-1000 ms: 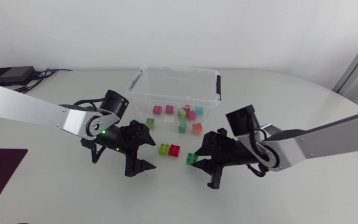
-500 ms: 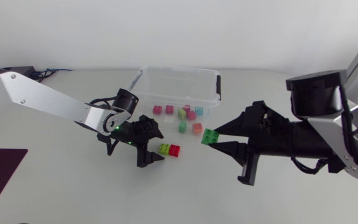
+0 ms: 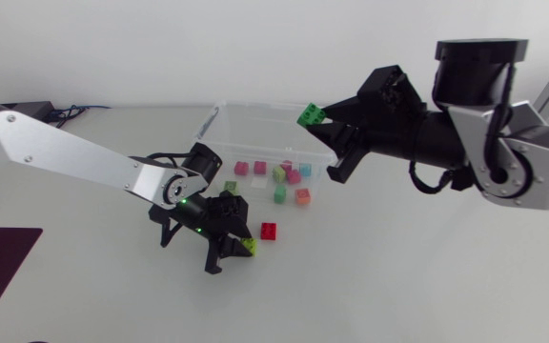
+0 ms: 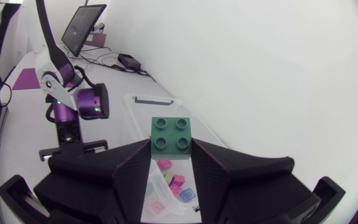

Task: Pick up the duplo bricks and place them in the container

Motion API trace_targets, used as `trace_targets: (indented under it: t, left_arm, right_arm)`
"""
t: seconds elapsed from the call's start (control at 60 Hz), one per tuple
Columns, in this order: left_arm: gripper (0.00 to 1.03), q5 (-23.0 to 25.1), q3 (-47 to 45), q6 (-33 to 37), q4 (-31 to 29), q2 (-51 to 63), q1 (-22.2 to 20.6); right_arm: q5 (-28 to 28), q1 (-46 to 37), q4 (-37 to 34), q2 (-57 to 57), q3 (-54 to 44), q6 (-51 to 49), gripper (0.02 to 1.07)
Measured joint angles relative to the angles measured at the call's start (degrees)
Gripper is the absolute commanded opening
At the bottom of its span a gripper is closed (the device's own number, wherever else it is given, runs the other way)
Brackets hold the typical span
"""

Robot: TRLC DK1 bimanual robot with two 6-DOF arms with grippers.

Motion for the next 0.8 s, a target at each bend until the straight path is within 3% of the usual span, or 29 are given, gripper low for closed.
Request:
trace_targets:
  t: [0.083, 0.133, 0.283, 0.333, 0.467, 0.633, 0.8]
  left_arm:
    - [0.32, -0.79, -3.13, 0.59, -3.65, -4.63, 0.17]
    - [0.32, -0.79, -4.76, 0.81, -5.62, -8.55, 0.33]
    - [0.32, -0.76, -5.51, 0.79, -9.46, -21.29, 1.66]
    - [0.32, -0.74, -5.05, 0.74, -10.10, -23.91, 2.43]
    - [0.33, 0.66, 0.20, -1.44, -9.79, -26.71, 4.72]
    - [0.33, 0.90, 3.34, -9.16, 2.32, -26.69, 5.64]
    - [0.34, -0.83, 7.39, -16.41, 10.23, -23.32, 5.70]
  right_arm:
    - [0.83, -0.13, 2.40, 6.10, 2.89, 0.83, 0.29]
    - [1.79, -0.11, 3.67, 9.66, 4.66, 1.05, 0.37]
    - [3.37, -0.13, 4.20, 18.67, 10.60, 1.05, 0.84]
    - [3.41, -0.13, 3.56, 20.02, 11.80, 1.03, 0.91]
    - [3.41, -0.37, 2.10, 18.86, 12.13, 1.03, 0.95]
    - [3.17, -0.37, 0.42, 8.22, 6.73, 0.98, 0.95]
    - [1.60, 0.44, -2.10, -2.62, -1.66, 0.50, 0.95]
